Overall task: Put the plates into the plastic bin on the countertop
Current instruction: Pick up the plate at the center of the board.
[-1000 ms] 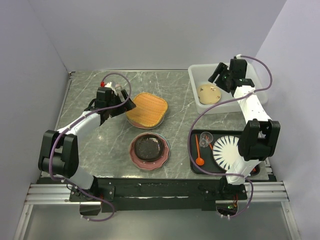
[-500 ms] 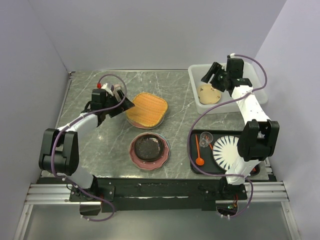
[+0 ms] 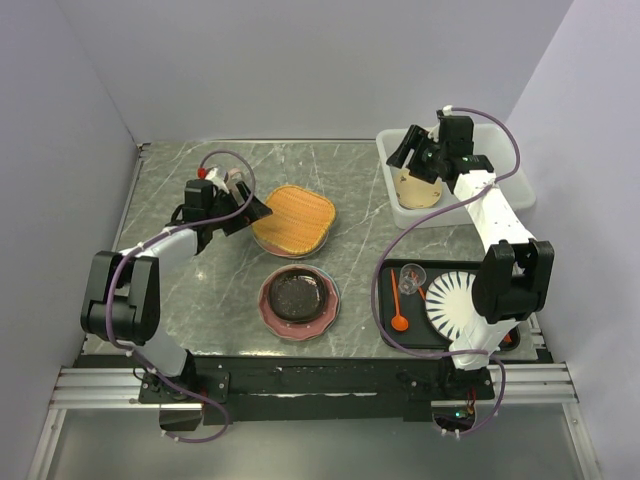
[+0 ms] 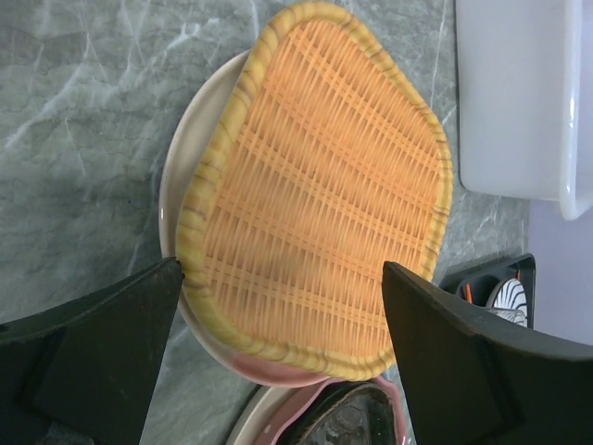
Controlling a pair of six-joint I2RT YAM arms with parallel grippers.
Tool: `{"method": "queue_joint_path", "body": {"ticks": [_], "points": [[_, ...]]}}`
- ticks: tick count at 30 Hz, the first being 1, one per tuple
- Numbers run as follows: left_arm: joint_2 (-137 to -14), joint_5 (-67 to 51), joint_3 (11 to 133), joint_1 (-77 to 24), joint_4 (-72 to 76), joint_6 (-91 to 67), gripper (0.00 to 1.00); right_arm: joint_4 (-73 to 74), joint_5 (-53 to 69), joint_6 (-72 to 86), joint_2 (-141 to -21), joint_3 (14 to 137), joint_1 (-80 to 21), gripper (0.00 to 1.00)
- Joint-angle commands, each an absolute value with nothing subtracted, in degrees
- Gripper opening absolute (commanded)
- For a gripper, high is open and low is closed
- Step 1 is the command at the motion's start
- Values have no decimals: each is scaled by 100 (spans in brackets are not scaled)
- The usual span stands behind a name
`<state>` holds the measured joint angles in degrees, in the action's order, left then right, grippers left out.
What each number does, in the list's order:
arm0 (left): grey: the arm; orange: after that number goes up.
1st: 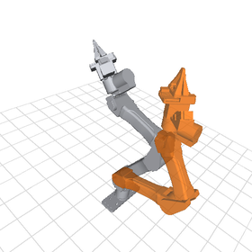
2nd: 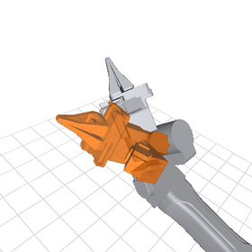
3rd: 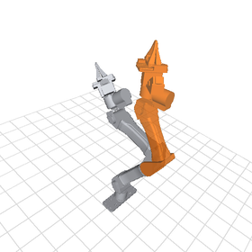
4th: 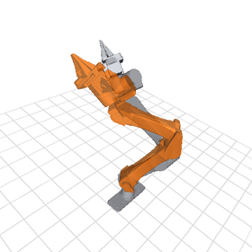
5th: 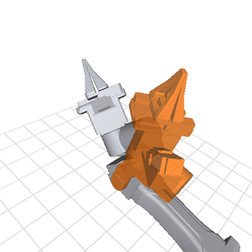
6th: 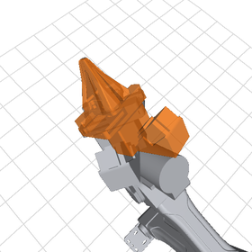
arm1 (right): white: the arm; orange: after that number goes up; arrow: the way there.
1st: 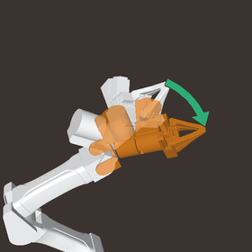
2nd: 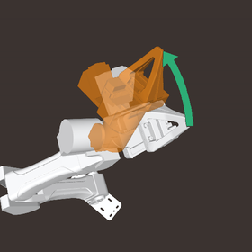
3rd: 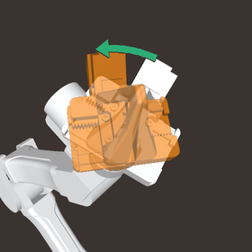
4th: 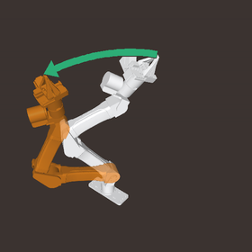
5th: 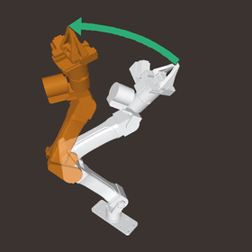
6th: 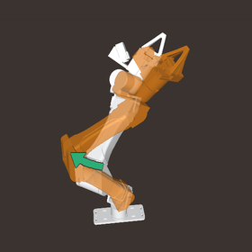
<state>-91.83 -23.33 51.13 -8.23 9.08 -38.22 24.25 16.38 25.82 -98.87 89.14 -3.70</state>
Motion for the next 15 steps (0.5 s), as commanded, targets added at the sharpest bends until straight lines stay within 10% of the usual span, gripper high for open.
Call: {"method": "queue_joint_path", "body": {"ticks": [1,15], "points": [[-9351,-2610,5019,-800,1327,-3902,93,2417,1767,2496,-9756,9193,-378,79],[-9492,-3251,4685,-800,2232,-4218,90,2189,2179,2531,-9642,9044,-483,79]]}}
